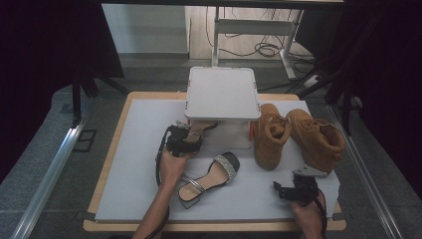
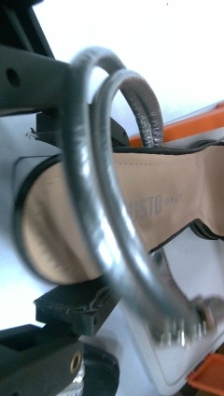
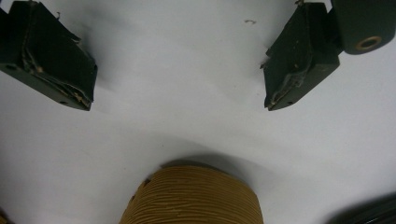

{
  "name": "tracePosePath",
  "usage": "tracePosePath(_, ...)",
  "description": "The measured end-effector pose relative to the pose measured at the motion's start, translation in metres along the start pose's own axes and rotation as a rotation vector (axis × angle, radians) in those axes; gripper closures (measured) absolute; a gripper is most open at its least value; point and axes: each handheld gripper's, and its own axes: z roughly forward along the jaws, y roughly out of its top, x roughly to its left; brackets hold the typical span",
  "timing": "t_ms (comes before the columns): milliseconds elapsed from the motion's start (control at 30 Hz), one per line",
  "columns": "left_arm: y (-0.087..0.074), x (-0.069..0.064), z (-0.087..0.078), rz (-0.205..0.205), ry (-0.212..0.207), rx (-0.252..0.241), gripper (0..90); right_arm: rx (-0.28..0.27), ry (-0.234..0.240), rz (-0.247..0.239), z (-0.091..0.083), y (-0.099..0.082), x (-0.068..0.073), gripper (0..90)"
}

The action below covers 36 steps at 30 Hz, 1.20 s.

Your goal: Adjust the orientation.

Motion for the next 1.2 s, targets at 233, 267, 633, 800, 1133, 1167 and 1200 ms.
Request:
tracePosePath(233, -0.008, 0.002, -0.016, 0.021, -0.011, -0.016, 34.9, 0.000, 0.000, 0.000, 0.000, 0.000, 0.000, 9.8)
tracePosePath(267, -0.010, 0.003, -0.020, 0.023, -0.015, -0.020, 35.4, 0.000, 0.000, 0.000, 0.000, 0.000, 0.000, 9.8)
tracePosePath(633, -0.027, 0.006, -0.044, 0.037, -0.038, -0.051, 51.4, 0.001, 0.000, 0.001, 0.000, 0.000, 0.000, 9.8)
tracePosePath(800, -0.033, 0.000, -0.045, 0.098, -0.019, -0.040, 66.4, 0.000, -0.001, -0.001, 0.000, 0.000, 0.000, 9.8)
tracePosePath(1133, -0.036, 0.000, -0.040, 0.136, -0.036, -0.031, 89.2, 0.000, 0.000, 0.000, 0.000, 0.000, 0.000, 9.9)
tracePosePath(1167, -0.036, 0.000, -0.040, 0.136, -0.036, -0.031, 89.4, 0.000, 0.000, 0.000, 0.000, 0.000, 0.000, 9.9)
tracePosePath(1200, -0.036, 0.001, -0.040, 0.128, -0.041, -0.032, 89.5, 0.000, 0.000, 0.000, 0.000, 0.000, 0.000, 9.9)
